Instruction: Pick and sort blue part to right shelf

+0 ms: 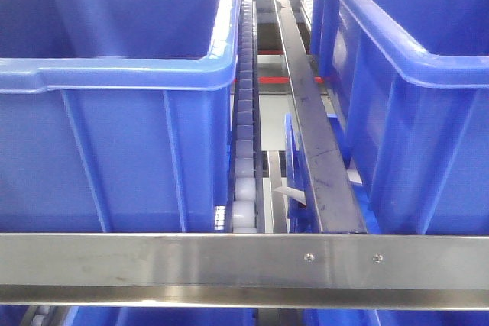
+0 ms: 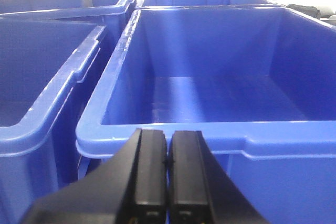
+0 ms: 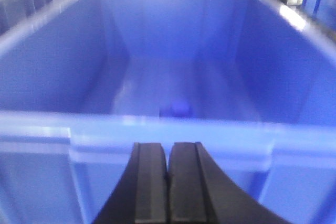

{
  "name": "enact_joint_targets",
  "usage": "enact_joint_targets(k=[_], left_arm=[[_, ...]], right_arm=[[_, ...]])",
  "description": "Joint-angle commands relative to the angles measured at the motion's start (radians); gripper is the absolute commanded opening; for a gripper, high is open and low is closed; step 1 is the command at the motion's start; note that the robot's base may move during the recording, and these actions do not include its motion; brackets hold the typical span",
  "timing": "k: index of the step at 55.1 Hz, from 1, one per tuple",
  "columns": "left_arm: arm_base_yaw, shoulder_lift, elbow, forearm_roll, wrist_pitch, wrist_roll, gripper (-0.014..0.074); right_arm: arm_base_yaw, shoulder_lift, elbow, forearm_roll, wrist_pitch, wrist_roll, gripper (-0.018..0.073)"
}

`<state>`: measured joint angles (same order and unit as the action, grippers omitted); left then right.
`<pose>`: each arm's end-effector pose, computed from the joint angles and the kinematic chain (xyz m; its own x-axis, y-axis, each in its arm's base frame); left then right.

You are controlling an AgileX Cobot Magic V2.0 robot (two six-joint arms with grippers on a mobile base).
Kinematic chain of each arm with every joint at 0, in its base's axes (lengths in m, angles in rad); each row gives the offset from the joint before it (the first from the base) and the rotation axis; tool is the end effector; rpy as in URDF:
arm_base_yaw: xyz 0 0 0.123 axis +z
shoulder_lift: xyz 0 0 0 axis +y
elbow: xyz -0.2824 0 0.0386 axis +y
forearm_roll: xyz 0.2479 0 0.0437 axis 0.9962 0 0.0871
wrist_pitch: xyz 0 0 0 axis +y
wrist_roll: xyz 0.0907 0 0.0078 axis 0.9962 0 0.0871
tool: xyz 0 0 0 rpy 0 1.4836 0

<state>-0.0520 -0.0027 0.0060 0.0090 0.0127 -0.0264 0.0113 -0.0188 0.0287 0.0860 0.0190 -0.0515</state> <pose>0.0563 -0.0029 0.2101 0.0701 -0.0211 -0.9973 0.0531 0.9984 -0.0174 0.0561 0.0008 0.2027 0.0578 0.0351 -0.9977 -0.0149 0.9993 0.0343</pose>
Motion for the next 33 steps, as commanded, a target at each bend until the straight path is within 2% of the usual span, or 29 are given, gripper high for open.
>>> enact_joint_targets(k=[1,33], left_arm=[[0.003,-0.024,0.029,-0.002,-0.085,-0.011,0.0122],[0.003,-0.024,0.029,-0.002,-0.085,-0.011,0.0122]], right_arm=[[-0.001,-0.010,-0.007,0.004,-0.110,-0.009,0.0059],[-0.001,-0.010,-0.007,0.004,-0.091,-0.009,0.0059]])
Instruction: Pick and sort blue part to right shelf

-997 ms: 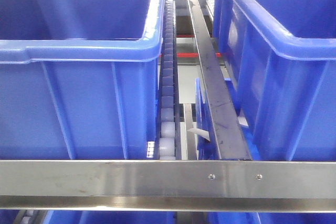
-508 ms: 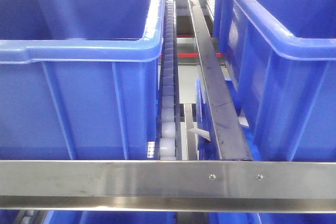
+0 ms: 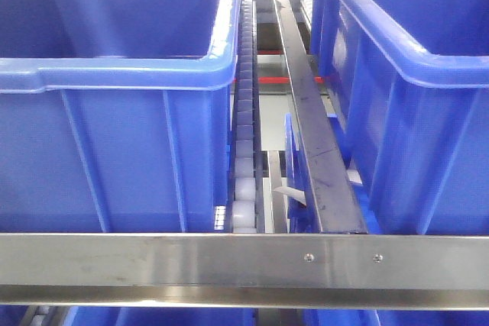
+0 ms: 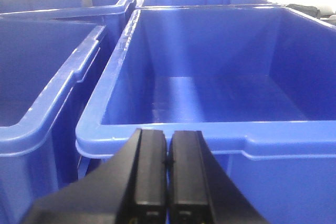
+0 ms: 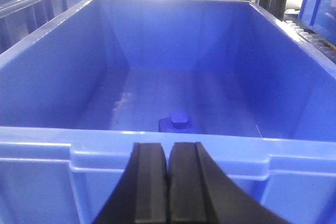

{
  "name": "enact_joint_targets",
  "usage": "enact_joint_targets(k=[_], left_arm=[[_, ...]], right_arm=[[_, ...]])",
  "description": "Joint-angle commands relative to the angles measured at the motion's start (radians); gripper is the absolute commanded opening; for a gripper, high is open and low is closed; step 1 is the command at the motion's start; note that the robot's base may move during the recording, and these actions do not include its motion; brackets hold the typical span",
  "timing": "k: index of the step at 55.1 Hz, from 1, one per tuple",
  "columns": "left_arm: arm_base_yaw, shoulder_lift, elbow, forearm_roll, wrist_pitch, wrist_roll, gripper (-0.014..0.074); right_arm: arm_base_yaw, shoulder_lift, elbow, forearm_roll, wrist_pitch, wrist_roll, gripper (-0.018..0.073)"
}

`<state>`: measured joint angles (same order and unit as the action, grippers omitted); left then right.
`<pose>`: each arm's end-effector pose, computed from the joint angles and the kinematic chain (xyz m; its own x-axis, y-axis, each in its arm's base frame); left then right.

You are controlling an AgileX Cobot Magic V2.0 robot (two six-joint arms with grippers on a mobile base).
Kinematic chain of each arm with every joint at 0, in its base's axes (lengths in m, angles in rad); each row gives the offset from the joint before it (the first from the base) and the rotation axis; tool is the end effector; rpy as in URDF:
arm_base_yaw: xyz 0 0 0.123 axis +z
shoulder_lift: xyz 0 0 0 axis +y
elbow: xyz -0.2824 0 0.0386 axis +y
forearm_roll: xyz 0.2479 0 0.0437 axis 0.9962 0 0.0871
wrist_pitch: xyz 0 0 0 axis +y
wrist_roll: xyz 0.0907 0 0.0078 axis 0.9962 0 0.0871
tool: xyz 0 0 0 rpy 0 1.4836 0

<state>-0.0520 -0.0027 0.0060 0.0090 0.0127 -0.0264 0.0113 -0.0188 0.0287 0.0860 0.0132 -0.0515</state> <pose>0.0563 -0.0029 0.2101 0.0701 -0.0211 -0.9973 0.0531 0.9984 -0.0174 0.0561 0.0007 0.2032 0.0636 0.0352 -0.9974 -0.0146 0.9993 0.0343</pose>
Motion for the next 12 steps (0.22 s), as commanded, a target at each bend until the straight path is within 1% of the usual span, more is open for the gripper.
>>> enact_joint_targets(k=[1,12], left_arm=[[0.003,-0.024,0.029,-0.002,-0.085,-0.011,0.0122],[0.003,-0.024,0.029,-0.002,-0.085,-0.011,0.0122]], right_arm=[[-0.001,-0.010,-0.007,0.004,-0.085,-0.009,0.0059],[-0.001,-0.010,-0.007,0.004,-0.085,-0.009,0.0059]])
